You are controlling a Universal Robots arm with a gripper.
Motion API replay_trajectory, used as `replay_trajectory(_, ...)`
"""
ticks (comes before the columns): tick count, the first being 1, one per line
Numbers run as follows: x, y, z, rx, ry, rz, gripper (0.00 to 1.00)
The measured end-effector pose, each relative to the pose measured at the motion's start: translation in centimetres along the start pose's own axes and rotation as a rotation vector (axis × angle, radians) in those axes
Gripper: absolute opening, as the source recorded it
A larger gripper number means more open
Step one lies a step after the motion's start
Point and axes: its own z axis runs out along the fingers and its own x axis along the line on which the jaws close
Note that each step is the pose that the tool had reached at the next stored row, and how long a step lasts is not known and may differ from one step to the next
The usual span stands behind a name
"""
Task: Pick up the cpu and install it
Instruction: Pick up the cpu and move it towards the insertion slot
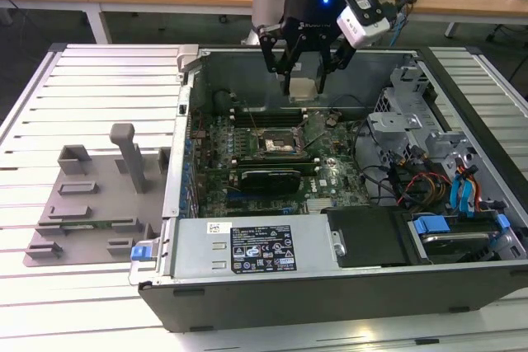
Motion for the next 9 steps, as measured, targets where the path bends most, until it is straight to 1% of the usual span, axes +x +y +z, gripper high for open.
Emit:
replay_trajectory(1,0.01,0.29,0.46,0.0001,0.0,0.0,0.55)
replay_trajectory(3,0.16,0.62,1.24,-0.0002,-0.0001,0.0,0.55)
replay_trajectory(6,0.46,0.83,1.95,0.0,0.0,0.0,0.55)
replay_trajectory(9,0.58,1.0,3.25,-0.0001,0.0001,0.0,0.55)
